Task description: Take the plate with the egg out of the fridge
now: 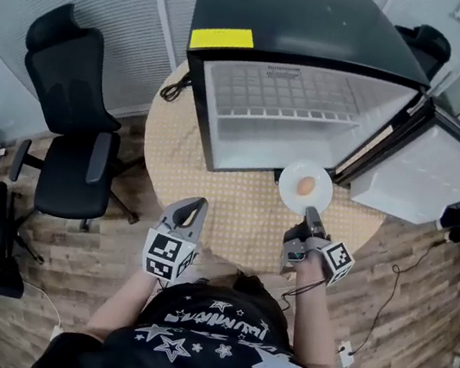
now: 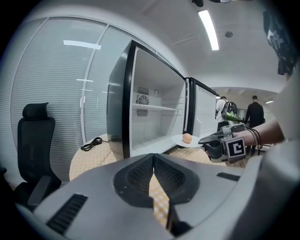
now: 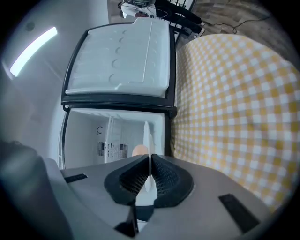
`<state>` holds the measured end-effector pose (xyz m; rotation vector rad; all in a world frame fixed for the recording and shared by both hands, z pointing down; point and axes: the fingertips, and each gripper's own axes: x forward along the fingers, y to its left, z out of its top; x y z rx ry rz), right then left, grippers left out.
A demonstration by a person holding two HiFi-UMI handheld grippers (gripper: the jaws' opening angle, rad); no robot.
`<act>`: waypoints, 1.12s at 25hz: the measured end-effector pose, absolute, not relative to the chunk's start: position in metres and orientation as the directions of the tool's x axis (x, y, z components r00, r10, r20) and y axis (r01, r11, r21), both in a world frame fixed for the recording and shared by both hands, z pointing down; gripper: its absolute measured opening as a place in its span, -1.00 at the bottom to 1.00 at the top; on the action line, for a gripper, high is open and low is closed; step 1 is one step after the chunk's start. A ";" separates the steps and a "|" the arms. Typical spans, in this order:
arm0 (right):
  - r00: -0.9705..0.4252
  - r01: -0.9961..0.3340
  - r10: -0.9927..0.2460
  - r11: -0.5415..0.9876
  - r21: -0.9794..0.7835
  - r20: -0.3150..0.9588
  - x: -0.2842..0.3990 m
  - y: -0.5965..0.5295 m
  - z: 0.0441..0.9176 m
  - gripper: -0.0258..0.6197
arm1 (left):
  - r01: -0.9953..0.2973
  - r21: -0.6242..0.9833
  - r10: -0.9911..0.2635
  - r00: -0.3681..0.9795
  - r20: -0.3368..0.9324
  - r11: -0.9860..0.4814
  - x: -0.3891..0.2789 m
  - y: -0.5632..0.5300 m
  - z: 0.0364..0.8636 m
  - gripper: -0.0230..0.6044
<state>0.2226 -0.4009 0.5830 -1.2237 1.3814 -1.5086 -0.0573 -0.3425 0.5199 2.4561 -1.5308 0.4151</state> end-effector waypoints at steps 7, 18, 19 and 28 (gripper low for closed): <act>-0.191 -0.053 -0.969 -0.147 -0.988 0.155 0.212 -0.325 0.577 -0.81 | -0.831 0.053 -0.772 0.537 0.340 -0.554 -0.052 -0.311 0.525 -0.90; -0.049 -0.037 -0.985 -0.162 -0.986 0.164 0.207 -0.211 0.581 -0.81 | -0.713 0.082 -0.657 0.679 0.326 -0.696 -0.037 -0.266 0.534 -0.90; -0.042 -0.034 -0.986 -0.163 -0.986 0.164 0.208 -0.203 0.580 -0.81 | -0.703 0.083 -0.647 0.688 0.328 -0.706 -0.034 -0.261 0.535 -0.90; -0.054 -0.061 -0.986 -0.153 -0.986 0.156 0.211 -0.165 0.571 -0.81 | -0.707 0.109 -0.645 0.689 0.331 -0.699 -0.026 -0.233 0.537 -0.90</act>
